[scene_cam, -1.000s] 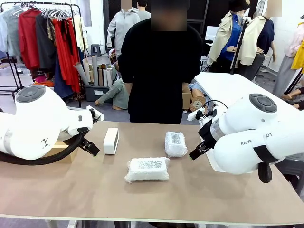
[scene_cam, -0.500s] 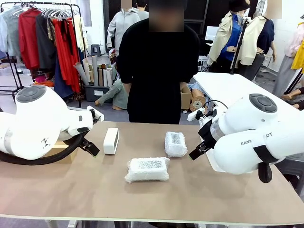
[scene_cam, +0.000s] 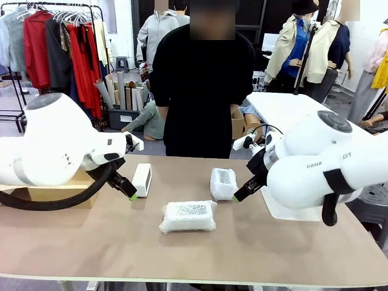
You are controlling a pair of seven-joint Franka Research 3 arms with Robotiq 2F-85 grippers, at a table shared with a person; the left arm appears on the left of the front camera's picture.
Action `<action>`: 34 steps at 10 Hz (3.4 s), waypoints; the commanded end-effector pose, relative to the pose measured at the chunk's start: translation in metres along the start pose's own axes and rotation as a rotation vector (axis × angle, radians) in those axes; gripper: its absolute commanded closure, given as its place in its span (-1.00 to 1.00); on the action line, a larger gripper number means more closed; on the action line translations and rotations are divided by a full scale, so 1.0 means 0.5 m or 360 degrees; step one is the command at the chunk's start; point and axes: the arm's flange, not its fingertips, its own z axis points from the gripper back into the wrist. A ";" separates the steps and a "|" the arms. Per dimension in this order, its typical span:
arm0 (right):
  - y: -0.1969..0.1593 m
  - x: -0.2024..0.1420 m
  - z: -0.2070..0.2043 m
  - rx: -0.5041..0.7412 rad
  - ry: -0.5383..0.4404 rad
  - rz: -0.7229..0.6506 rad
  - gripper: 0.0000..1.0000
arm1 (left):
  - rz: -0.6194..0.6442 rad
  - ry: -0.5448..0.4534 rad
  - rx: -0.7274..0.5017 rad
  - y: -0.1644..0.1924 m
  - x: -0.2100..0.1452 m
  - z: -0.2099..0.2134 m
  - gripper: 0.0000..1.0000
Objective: Separate and place wrapped and unwrapped clocks.
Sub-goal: Pick up the Digital clock indicated by the person.
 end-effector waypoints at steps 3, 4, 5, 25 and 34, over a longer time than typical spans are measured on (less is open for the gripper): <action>-0.055 0.034 0.057 0.0306 -0.0025 0.0168 -1.00 | -0.0295 -0.0094 -0.0308 0.062 0.006 0.043 -1.00; -0.070 0.040 0.072 0.0376 -0.0037 0.0236 -1.00 | -0.0360 -0.0168 -0.0320 0.072 0.001 0.046 -1.00; -0.083 0.039 0.081 0.0405 -0.0069 0.0300 -1.00 | -0.0543 -0.0218 -0.0436 0.088 -0.006 0.051 -1.00; -0.337 0.058 0.236 0.0674 -0.0609 0.0941 -1.00 | -0.1142 -0.0812 -0.0436 0.244 0.003 0.242 -1.00; -0.453 0.067 0.260 0.0784 -0.0817 0.0838 -1.00 | -0.0972 -0.1037 -0.0572 0.467 0.008 0.254 -1.00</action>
